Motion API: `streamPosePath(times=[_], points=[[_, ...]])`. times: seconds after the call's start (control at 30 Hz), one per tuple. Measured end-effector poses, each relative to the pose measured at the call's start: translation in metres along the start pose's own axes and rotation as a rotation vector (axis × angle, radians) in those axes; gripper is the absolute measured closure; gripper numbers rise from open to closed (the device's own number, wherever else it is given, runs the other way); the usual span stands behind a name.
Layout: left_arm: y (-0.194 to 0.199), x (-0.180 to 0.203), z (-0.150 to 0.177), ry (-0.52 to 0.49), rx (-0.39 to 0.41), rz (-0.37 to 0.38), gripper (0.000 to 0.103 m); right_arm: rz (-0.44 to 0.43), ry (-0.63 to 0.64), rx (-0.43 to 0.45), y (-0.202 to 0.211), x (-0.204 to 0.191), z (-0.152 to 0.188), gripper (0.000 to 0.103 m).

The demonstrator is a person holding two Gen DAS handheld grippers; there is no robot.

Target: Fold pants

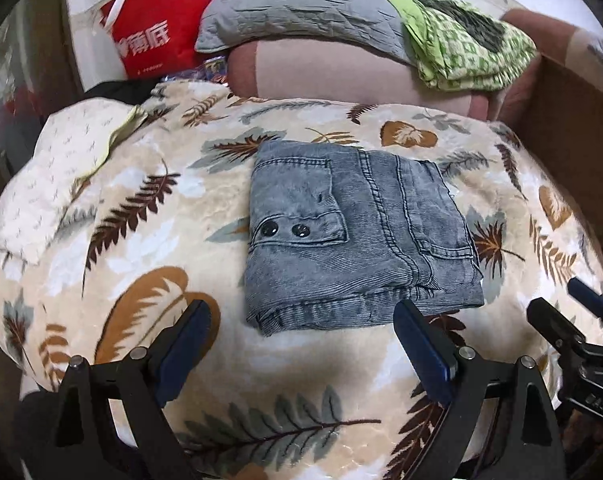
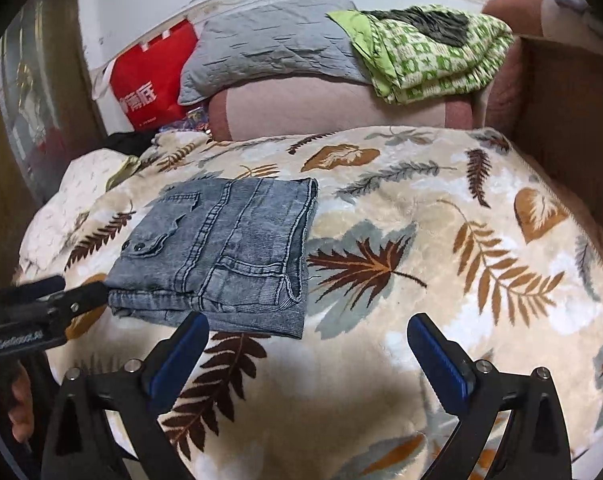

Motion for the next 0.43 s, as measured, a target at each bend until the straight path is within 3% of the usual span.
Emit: streamPosePath(times=[0.1, 0.23, 0.43], points=[[0.0, 0.005, -0.005, -0.032, -0.012, -0.015, 0.01, 0.002, 0.015, 0.002, 0.006, -0.002, -0.002, 0.002], [0.001, 0.004, -0.008, -0.014, -0.003, 0.027, 0.003, 0.008, 0.039, -0.008, 0.009, -0.008, -0.003, 0.002], [0.001, -0.003, -0.015, 0.017, 0.02, 0.057, 0.003, 0.018, 0.073, -0.014, 0.008, -0.018, -0.005, 0.002]])
Point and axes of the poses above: each gripper's, at about its wrist camera, not at the fingertips, and y roughly against the way its jaws point, x to its right, z to its underside, the point moved 4 cm from there along -y, roughly the way its jaws point, and after that the axes turned 15 degrees about -y, right-handed, at the moved point
